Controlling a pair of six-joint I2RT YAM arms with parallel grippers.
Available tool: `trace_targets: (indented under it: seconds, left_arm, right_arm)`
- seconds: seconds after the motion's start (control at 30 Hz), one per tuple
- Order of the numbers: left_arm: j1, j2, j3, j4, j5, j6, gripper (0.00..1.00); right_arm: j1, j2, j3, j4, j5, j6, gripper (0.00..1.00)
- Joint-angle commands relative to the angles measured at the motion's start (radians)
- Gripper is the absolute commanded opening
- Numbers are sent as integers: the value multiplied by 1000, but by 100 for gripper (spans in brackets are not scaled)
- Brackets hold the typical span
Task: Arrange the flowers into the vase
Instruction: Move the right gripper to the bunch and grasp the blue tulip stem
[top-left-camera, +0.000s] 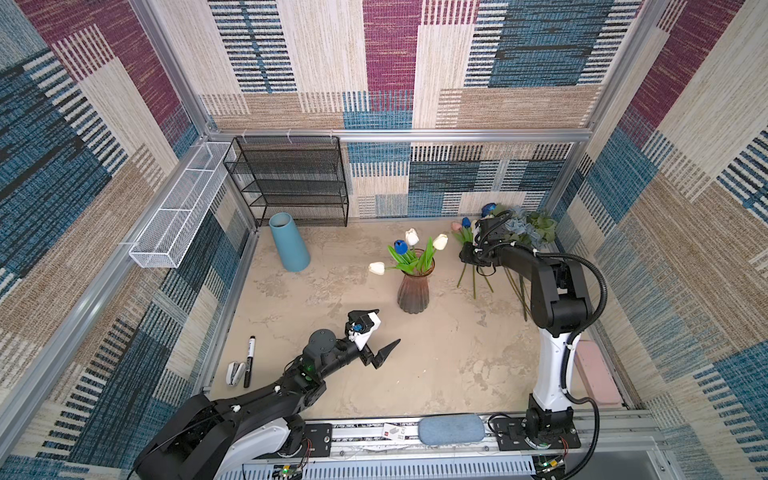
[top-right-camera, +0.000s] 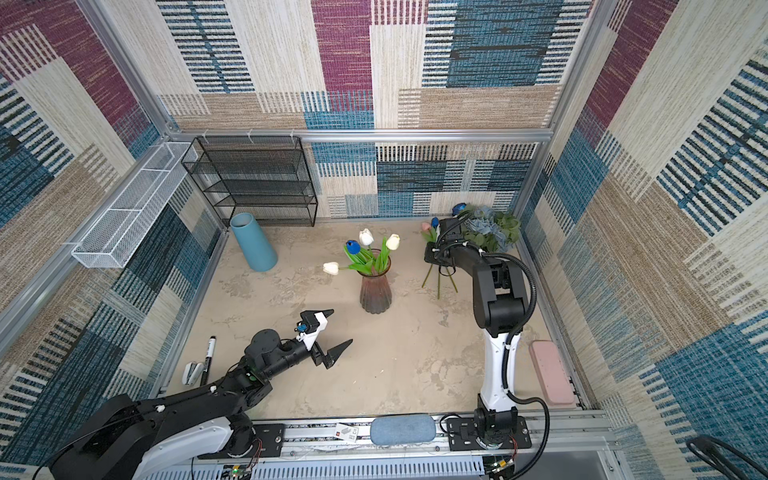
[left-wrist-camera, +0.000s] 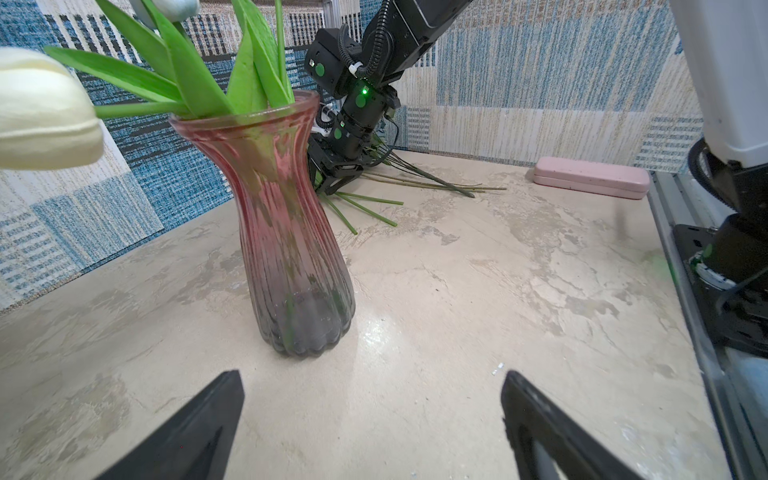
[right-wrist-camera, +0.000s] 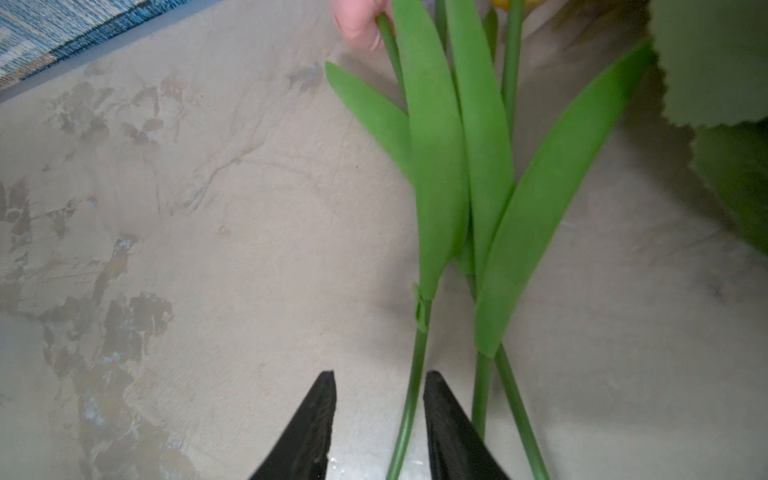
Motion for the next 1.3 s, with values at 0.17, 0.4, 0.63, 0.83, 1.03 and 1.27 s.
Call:
trace_targets:
  seconds: [0.17, 0.4, 0.63, 0.83, 1.03, 1.27]
  left_arm:
    - [-1, 9, 9, 27, 8, 23, 99]
    - [-1, 1, 9, 21, 7, 26, 99]
    - [-1, 1, 6, 27, 12, 24, 99]
    - [-1, -11, 2, 27, 22, 26, 99]
    - [-1, -27, -20, 64, 40, 26, 99]
    - [-3, -96, -59, 101, 44, 20, 99]
  right_arm:
    - [22, 62, 60, -57, 127, 9, 33]
    - [35, 106, 127, -72, 154, 2, 26]
    - [48, 111, 154, -92, 142, -3, 4]
    - [56, 39, 135, -77, 120, 2, 0]
    - [65, -101, 83, -31, 106, 16, 0]
    - [85, -318, -56, 136, 88, -19, 0]
